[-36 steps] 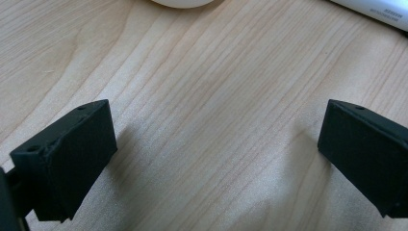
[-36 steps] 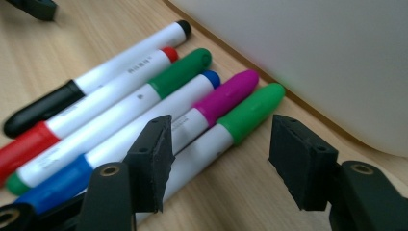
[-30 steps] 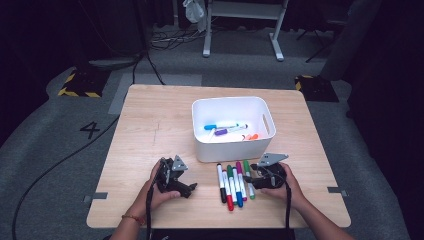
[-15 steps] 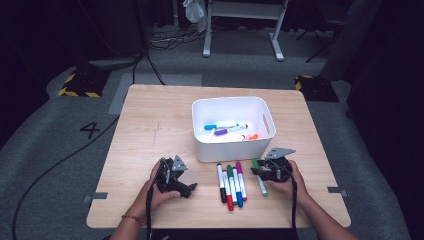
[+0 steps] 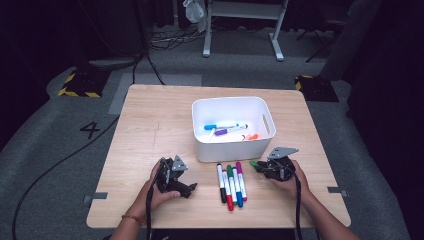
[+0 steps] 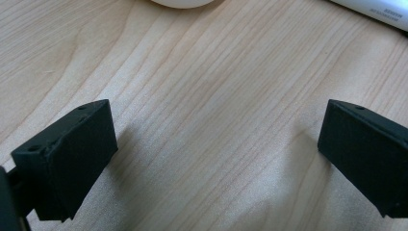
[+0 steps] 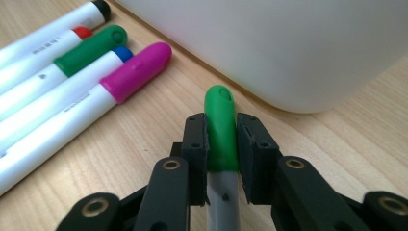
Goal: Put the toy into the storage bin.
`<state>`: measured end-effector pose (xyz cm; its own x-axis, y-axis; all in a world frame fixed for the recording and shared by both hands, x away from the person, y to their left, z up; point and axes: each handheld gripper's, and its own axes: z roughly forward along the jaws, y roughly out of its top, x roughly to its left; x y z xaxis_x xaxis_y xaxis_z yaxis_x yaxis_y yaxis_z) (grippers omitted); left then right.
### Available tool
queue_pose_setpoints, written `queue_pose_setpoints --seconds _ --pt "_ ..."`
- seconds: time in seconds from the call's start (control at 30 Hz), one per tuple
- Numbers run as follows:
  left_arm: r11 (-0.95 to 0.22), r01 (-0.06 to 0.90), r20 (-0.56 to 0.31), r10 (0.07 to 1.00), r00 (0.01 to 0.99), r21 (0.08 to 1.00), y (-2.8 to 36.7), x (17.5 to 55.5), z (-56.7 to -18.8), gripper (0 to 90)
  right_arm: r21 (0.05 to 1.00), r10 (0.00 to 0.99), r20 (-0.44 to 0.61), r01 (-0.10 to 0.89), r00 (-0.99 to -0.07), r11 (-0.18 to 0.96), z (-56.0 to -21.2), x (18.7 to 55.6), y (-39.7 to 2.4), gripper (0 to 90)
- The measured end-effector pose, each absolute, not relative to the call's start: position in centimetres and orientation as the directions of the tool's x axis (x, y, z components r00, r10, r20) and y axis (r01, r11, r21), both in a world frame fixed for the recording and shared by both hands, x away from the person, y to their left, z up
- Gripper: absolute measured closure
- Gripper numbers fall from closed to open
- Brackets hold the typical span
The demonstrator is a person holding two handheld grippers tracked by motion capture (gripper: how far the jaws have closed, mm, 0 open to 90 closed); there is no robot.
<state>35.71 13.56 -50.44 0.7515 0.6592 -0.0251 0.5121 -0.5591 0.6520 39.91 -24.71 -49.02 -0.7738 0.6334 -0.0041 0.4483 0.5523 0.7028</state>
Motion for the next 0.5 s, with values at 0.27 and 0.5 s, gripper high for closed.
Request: queue_pose_setpoints --seconds 0.27,0.5 --pt "-0.559 0.511 -0.024 0.659 0.751 0.652 13.6 35.7 -50.4 0.1 0.752 0.592 -0.007 0.386 -0.806 0.534 -47.0 38.6 -25.7 75.3" --pt "-0.559 0.512 -0.024 0.660 0.751 0.652 13.6 35.7 -50.4 0.1 0.816 0.556 -0.045 0.291 -0.830 0.499 -43.1 37.0 -26.4 75.3"
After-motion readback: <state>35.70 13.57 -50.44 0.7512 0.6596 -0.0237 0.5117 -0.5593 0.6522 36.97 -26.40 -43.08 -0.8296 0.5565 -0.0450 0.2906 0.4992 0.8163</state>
